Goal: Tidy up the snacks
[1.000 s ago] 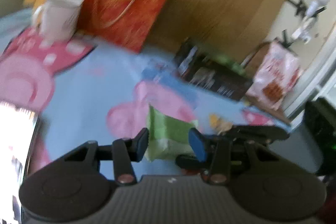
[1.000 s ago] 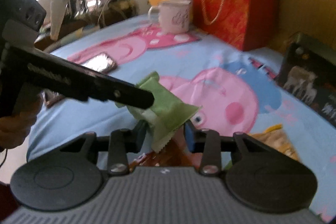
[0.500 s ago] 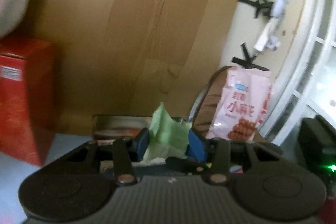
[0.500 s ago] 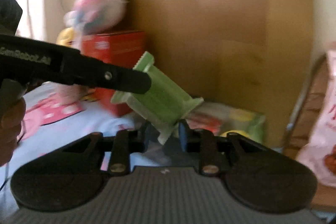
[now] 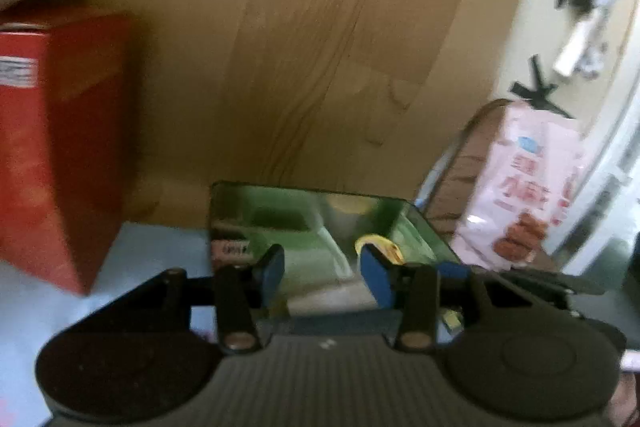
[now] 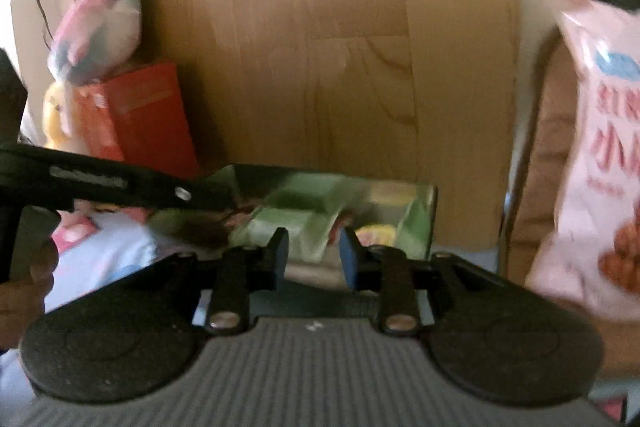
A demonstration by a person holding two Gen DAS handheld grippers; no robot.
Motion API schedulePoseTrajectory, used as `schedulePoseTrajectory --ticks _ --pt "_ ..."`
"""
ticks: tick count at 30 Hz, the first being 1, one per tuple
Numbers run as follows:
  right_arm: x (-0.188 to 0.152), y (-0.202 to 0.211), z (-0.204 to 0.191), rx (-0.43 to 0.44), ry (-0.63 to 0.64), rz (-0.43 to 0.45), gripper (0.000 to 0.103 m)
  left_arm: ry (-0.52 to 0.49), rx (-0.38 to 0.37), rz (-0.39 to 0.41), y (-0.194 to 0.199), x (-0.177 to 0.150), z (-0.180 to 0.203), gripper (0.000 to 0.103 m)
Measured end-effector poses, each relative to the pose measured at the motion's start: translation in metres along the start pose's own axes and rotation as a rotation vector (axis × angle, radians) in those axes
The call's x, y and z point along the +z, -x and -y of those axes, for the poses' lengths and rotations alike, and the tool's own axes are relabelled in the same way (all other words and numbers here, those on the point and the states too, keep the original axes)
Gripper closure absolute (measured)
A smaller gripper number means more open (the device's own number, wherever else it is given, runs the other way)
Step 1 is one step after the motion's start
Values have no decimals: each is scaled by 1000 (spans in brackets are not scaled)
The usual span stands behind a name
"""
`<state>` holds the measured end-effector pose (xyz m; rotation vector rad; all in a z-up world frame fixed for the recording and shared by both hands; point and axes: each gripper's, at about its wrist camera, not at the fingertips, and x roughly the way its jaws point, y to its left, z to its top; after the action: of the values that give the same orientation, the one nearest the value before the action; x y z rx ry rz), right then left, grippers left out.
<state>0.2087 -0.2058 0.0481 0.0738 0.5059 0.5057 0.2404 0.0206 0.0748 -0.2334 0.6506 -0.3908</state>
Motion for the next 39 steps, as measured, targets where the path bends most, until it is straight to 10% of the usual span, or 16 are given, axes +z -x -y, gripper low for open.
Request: schedulePoseTrajectory --ticks 9,19,26,34,39 --pt "-63 92 -22 94 -69 -58 67 72 -36 -160 59 -86 -13 57" --pt "-114 115 -82 210 -36 -123 66 72 14 -105 137 -155 -15 52" --pt "-135 91 -138 397 52 -266 66 165 -36 -101 186 -192 -25 52" --pt "-150 50 -175 528 -125 -337 86 268 -10 -74 212 -211 -45 52" --pt "-147 62 -202 626 37 -359 81 320 -5 -61 218 -213 -58 52"
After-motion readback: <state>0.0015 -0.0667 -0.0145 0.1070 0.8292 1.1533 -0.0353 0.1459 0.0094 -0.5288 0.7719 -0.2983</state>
